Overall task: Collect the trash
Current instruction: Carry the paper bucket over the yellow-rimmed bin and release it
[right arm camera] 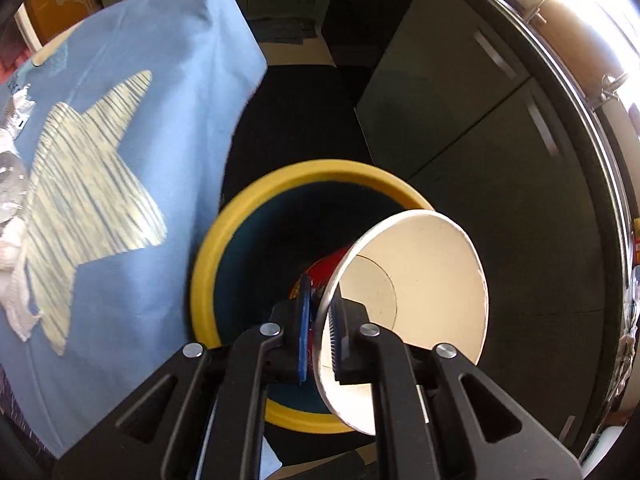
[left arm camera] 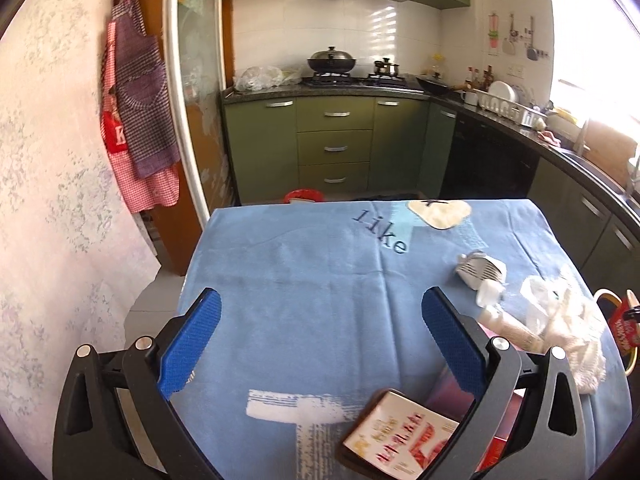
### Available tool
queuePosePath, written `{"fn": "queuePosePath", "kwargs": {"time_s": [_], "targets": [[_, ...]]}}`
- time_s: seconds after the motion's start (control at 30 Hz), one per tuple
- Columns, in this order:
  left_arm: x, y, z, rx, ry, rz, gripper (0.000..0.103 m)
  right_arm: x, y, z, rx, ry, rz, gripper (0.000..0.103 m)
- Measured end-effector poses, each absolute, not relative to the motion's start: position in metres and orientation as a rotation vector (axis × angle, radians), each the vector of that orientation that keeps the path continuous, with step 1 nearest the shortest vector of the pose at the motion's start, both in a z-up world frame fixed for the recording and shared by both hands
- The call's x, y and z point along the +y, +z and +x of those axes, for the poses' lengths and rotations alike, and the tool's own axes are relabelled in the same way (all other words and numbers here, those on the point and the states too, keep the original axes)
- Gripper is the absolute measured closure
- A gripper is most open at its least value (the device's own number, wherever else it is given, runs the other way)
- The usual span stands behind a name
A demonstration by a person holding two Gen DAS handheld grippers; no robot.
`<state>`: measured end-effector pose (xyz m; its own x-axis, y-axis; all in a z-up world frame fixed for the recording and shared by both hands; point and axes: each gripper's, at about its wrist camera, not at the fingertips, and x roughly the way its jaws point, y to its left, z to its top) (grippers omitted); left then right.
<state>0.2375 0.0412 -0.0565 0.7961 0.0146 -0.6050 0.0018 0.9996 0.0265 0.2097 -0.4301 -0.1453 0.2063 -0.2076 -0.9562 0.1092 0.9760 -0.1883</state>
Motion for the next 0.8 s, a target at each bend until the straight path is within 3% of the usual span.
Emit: {"fn": "queuePosePath", "kwargs": {"time_s": [0.13, 0.2, 0.27, 0.8], "targets": [[0.024, -0.043, 0.224, 0.637, -0.033, 0.056, 0.004, -0.436, -0.17, 0.216, 1.368, -0.257, -0.115, 0.094], [0.015, -0.038, 0.22, 0.638, -0.057, 0.07, 0.004, -0.435, -0.176, 0.221, 1.37, -0.26, -0.119, 0.076], [0.008, -0.036, 0.216, 0.639, -0.077, 0.084, 0.004, -0.433, -0.177, 0.222, 1.357, -0.269, -0.138, 0.067], [-0.064, -0.049, 0.21, 0.79, -0.469, 0.322, 0.004, -0.406, -0.142, 0.156, 1.175, -0.132, 0.037, 0.061]]}}
